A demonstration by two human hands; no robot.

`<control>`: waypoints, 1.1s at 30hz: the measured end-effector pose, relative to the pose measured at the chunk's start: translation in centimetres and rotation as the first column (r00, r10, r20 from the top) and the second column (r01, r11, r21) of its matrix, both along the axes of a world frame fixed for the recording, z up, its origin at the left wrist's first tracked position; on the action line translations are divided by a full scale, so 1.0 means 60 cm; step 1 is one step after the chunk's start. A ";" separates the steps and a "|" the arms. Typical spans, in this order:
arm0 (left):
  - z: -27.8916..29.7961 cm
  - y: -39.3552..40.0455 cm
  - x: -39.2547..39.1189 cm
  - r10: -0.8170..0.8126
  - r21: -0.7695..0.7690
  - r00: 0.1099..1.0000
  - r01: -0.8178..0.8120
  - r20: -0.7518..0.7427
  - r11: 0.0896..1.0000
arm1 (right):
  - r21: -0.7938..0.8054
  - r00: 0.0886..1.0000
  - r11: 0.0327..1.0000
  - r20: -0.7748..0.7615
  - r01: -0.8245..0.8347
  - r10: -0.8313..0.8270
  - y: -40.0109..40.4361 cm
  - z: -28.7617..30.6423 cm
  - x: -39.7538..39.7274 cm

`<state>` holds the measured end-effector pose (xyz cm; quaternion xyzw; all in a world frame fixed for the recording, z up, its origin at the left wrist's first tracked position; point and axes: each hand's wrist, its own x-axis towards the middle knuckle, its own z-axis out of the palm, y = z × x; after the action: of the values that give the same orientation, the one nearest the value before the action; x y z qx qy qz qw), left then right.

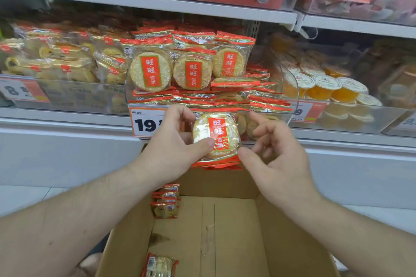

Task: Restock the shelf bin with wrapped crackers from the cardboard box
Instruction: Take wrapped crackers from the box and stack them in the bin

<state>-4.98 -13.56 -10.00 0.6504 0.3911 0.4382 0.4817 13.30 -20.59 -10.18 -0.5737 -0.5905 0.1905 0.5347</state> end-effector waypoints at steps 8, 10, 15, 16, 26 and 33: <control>0.009 -0.002 0.002 -0.210 0.125 0.977 0.211 -0.022 0.969 | -0.450 0.893 0.830 -0.434 -0.330 0.119 0.021 0.038 0.007; 0.015 -0.004 0.006 -0.200 0.171 0.979 0.204 -0.041 0.964 | -0.461 0.896 0.819 -0.424 -0.342 0.136 0.027 0.040 0.012; 0.026 0.014 0.005 0.116 0.456 0.984 -0.041 -0.138 0.889 | -0.285 0.922 0.943 -0.383 -0.175 0.055 0.077 0.113 0.043; 0.024 0.024 0.002 0.194 0.548 0.953 -0.036 -0.234 0.836 | -0.237 0.936 0.963 -0.350 -0.126 0.036 0.091 0.136 0.051; 0.011 0.072 0.028 0.472 0.792 0.683 0.266 -0.558 0.550 | -0.175 0.966 0.980 -0.255 -0.090 0.043 0.126 0.173 0.092; 0.064 0.094 0.051 0.541 0.744 0.565 0.212 -0.622 0.634 | -0.088 0.919 0.989 -0.388 -0.115 0.073 0.117 0.163 0.109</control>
<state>-1.95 -7.92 -6.17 0.8657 0.4114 0.2599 -0.1170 19.87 -13.56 -0.42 -0.5247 -0.4901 0.3564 0.5979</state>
